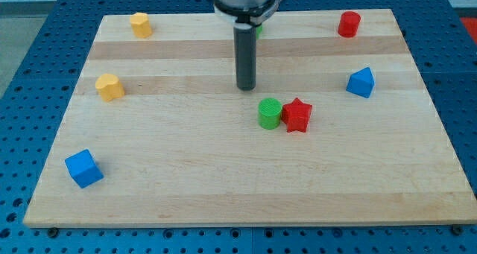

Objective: Move the red circle towards the center

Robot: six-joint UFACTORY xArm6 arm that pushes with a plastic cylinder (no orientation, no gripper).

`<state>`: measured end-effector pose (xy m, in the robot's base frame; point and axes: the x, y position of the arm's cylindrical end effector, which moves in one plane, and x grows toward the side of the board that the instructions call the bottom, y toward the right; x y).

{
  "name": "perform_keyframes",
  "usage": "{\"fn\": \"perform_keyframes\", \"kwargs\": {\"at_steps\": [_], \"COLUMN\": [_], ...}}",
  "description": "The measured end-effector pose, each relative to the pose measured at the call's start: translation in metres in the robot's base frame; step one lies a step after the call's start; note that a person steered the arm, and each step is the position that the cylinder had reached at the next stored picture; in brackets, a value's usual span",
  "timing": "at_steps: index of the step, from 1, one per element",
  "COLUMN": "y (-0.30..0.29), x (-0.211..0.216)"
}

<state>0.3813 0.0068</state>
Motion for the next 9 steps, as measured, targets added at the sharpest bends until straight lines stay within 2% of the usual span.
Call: {"fn": "perform_keyframes", "kwargs": {"at_steps": [1, 4, 6, 7, 9], "y": [0.046, 0.163, 0.241, 0.244, 0.209], "x": [-0.008, -0.081, -0.11, -0.143, -0.156]}}
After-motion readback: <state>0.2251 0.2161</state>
